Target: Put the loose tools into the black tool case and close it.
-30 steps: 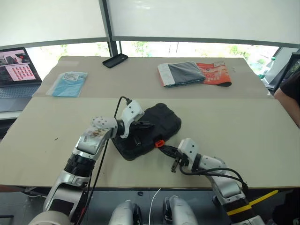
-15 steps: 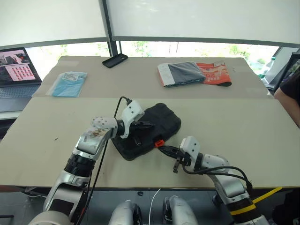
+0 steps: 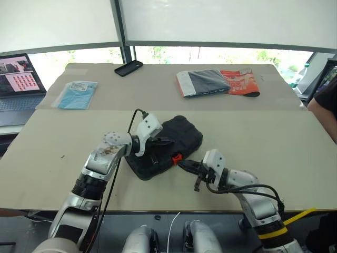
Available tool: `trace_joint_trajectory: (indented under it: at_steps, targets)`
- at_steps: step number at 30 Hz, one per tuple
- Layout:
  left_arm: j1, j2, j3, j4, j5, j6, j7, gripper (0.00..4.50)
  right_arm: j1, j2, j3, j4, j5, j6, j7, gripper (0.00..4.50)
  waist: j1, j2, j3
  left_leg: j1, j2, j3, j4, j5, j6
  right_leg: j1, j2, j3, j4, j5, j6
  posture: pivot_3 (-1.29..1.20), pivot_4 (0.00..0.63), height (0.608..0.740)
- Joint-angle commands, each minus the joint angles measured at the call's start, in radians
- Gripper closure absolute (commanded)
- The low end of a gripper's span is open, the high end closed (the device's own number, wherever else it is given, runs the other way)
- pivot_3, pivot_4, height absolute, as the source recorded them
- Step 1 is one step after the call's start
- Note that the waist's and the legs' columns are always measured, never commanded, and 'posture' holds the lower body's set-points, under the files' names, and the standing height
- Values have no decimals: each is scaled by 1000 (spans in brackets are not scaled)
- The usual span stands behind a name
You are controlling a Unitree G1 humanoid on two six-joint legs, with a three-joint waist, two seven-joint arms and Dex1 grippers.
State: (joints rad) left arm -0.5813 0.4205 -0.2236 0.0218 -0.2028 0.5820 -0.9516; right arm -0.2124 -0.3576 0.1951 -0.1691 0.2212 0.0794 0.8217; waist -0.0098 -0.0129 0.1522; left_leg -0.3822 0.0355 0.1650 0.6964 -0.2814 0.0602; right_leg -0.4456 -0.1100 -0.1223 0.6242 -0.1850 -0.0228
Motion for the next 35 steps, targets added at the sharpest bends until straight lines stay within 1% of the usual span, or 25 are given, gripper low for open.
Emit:
trace_joint_trajectory:
  at_steps: [1,4,6,9,11,13,14,15,16,17,20,21,22,24,25,26,27,29,32,35]
  targets:
    - [52,6,-62,59,17,61,-4,4500,-9,13,-8,-7,16,-13,-10,4485,4,0,0,0,0,0,0,0,0,0,0,0,-1,0,0,0,150,740]
    - [60,10,-47,51,7,47,-6,4500,-4,5,-7,-10,25,-5,10,4485,8,0,0,0,0,0,-2,0,1,1,0,-1,-4,0,0,0,150,740]
    - [67,15,-23,42,-18,2,-30,4500,6,-6,-26,-39,49,12,21,4485,9,1,-1,-1,-1,0,-2,0,1,1,0,-1,-5,0,0,0,150,740]
    - [67,-4,89,23,-105,-31,-32,4500,37,-56,-73,-97,95,29,47,4485,9,1,0,-1,-1,0,-2,-1,2,1,-1,-1,-6,0,0,0,150,740]
    - [74,6,132,6,-142,-67,-57,4500,53,-87,-101,-125,122,41,56,4485,9,0,0,-2,-1,0,-2,-1,2,0,-1,-1,-6,0,0,0,150,740]
    - [90,38,180,-16,-165,-113,-79,3988,73,-116,-151,-149,147,53,46,4500,9,0,0,-5,-1,0,-2,0,1,-3,-1,-1,-6,0,0,0,150,740]
    - [103,64,216,-23,-176,-153,-96,3767,88,-143,-180,-163,167,68,52,4210,8,-1,1,-7,-1,0,-2,0,1,-6,0,-1,-6,0,0,0,150,740]
    - [123,104,263,-30,-186,-206,-121,3384,108,-178,-219,-168,171,59,65,3873,8,-1,1,-9,-1,0,-2,2,1,-8,0,0,-5,0,0,0,150,740]
    - [144,141,299,-35,-184,-252,-138,3095,127,-208,-250,-166,174,52,80,3689,8,-1,2,-11,-1,0,-2,4,2,-10,0,0,-5,0,0,0,150,740]
    - [165,175,323,-42,-182,-279,-151,2660,143,-234,-273,-157,172,40,90,3286,8,-1,2,-13,-1,0,-2,8,2,-12,1,-1,-5,0,-1,0,150,740]
    - [230,269,363,-43,-191,-229,-157,1523,177,-294,-325,-98,143,-27,113,2197,11,-1,4,-14,-1,0,-2,8,3,-13,2,-2,-6,-1,-2,0,150,740]
    - [262,290,392,-15,-160,-279,-128,1185,182,-314,-343,-61,125,-58,120,1898,13,-1,4,-15,-1,0,-2,7,4,-13,1,-2,-7,-1,-2,0,150,740]
    - [294,312,421,12,-162,-294,-134,756,188,-337,-352,-24,110,-94,142,1510,15,-1,4,-15,-1,0,-2,7,5,-12,1,-2,-8,-1,-2,0,150,740]
    - [343,345,463,56,-170,-331,-163,101,192,-381,-349,54,52,-211,181,897,17,-1,5,-16,-2,1,-2,6,6,-12,0,-2,-10,0,-1,0,150,740]
    - [368,353,479,86,-158,-383,-163,0,187,-386,-354,93,56,-241,195,650,18,-2,5,-16,-2,1,-2,5,7,-12,0,-2,-11,0,0,0,150,740]
    - [383,357,488,109,-145,-427,-157,0,181,-387,-358,122,63,-261,203,178,18,-2,6,-17,-2,1,-2,5,8,-13,0,-2,-12,0,0,0,150,740]
    - [413,368,499,134,-124,-475,-156,0,175,-394,-359,163,64,-297,225,41,19,-3,6,-17,-2,1,-2,5,8,-13,0,-2,-12,0,0,0,150,740]
    - [466,382,515,168,-93,-548,-141,0,158,-406,-358,256,70,-403,293,41,20,-3,6,-17,-2,1,-2,5,7,-13,-1,-3,-13,0,0,0,150,740]
    - [498,374,529,188,-40,-650,-56,0,120,-408,-368,372,69,-472,312,41,23,-3,7,-17,-2,1,-2,5,7,-13,-2,-3,-13,0,0,0,150,740]
    - [495,362,534,191,-45,-637,-3,0,86,-400,-368,465,48,-520,291,41,25,-4,8,-17,-2,1,-2,2,3,-12,-3,-3,-13,1,0,0,150,740]
